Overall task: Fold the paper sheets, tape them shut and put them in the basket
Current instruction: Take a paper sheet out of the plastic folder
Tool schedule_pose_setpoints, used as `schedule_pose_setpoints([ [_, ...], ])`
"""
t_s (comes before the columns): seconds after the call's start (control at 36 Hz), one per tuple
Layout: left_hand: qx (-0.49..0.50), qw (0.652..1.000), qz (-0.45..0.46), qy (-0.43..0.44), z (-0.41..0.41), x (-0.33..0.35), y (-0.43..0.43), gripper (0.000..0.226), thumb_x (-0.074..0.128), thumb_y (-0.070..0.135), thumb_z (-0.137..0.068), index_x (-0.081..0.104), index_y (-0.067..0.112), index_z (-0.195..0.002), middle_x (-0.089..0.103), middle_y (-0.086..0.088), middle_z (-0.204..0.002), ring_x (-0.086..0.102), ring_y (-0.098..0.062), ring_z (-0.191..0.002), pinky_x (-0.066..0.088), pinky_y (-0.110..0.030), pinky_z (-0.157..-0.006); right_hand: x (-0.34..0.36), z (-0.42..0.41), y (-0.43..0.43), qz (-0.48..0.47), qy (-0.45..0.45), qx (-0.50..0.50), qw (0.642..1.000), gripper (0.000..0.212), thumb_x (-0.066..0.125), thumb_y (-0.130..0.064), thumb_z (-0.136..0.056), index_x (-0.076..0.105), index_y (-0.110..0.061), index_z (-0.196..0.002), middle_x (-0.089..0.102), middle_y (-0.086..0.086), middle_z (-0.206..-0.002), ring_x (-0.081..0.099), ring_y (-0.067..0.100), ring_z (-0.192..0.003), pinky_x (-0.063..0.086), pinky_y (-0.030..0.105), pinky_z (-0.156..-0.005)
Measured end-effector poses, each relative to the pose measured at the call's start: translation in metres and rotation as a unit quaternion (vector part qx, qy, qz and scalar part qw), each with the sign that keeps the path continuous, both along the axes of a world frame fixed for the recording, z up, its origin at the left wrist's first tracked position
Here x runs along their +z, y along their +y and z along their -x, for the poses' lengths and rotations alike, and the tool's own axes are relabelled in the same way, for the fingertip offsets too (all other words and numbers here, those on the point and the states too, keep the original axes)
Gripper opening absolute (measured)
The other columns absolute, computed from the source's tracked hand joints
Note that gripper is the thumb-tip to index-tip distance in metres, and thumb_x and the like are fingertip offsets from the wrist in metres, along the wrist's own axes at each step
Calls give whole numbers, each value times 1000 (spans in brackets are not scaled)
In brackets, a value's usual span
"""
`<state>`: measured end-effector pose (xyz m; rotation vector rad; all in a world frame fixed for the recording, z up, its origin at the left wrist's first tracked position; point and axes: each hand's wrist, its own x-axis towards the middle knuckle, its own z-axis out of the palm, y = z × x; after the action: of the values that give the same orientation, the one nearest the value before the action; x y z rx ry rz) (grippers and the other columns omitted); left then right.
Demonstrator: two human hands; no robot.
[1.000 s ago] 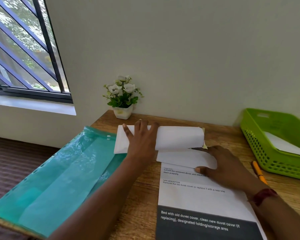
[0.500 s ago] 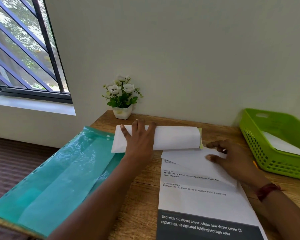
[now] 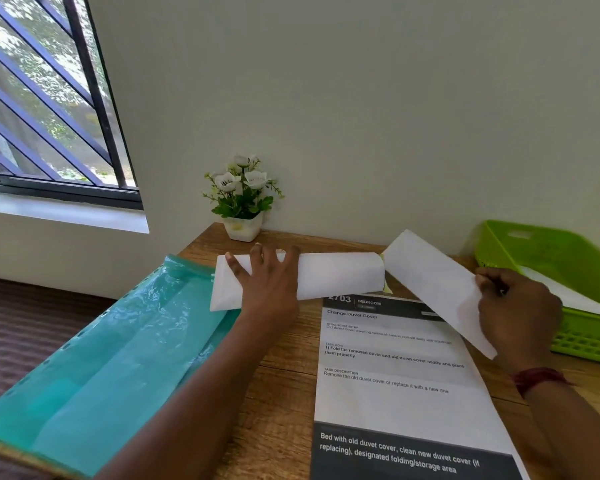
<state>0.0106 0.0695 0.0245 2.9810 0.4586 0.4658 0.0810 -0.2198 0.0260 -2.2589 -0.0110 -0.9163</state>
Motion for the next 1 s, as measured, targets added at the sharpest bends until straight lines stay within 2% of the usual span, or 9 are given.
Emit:
schedule_pose_setpoints([
  [0.08,15,1000,-3,-3,0,0,0,85,69,18,-81,18,29,-148,23,-15,-150,7,-36,-146,-8,-75,-109,1,2,2,-48,-18,-7,999,17,64,-10,-91,75,-7,-103,72,21,-94,65,39,-90,44,34,-80],
  [0.17,28,1000,-5,-9,-1,-1,1,85,70,21,-81,19,29,-148,24,-15,-149,8,-36,-146,-7,-75,-109,2,3,2,-74,-21,6,997,17,63,-9,-91,75,-7,-103,72,19,-95,64,36,-90,42,30,-80],
  [0.39,40,999,2,-18,-3,-3,3,84,72,23,-81,20,30,-147,24,-16,-150,8,-37,-147,-4,-75,-110,2,3,3,-94,-5,49,994,16,64,-10,-90,75,-11,-103,73,15,-95,65,31,-91,44,30,-82],
  [0.56,28,999,16,-6,-6,-3,6,98,73,22,-80,7,25,-152,14,-16,-152,2,-38,-147,-1,-70,-114,3,2,4,-99,31,84,991,15,65,-9,-90,75,-12,-100,70,6,-90,57,17,-84,38,26,-81],
  [0.78,13,1000,8,-2,-6,-5,8,100,74,19,-78,6,23,-151,12,-16,-151,0,-40,-146,-5,-70,-113,4,0,2,-101,66,128,984,10,66,-9,-90,74,-13,-95,67,0,-88,59,17,-88,40,28,-82],
  [0.92,9,1000,8,6,-7,-5,8,99,71,16,-80,3,23,-152,6,-16,-154,-6,-41,-147,-8,-70,-112,8,4,3,-103,80,158,979,11,65,-6,-90,72,-15,-93,66,-1,-91,57,14,-89,38,22,-82],
  [1.0,9,1000,9,7,-7,-6,8,99,70,13,-79,2,23,-152,5,-16,-153,-7,-42,-146,-8,-70,-112,8,3,3,-83,95,165,978,12,64,-6,-91,73,-13,-93,66,-2,-89,55,10,-84,37,9,-69],
])
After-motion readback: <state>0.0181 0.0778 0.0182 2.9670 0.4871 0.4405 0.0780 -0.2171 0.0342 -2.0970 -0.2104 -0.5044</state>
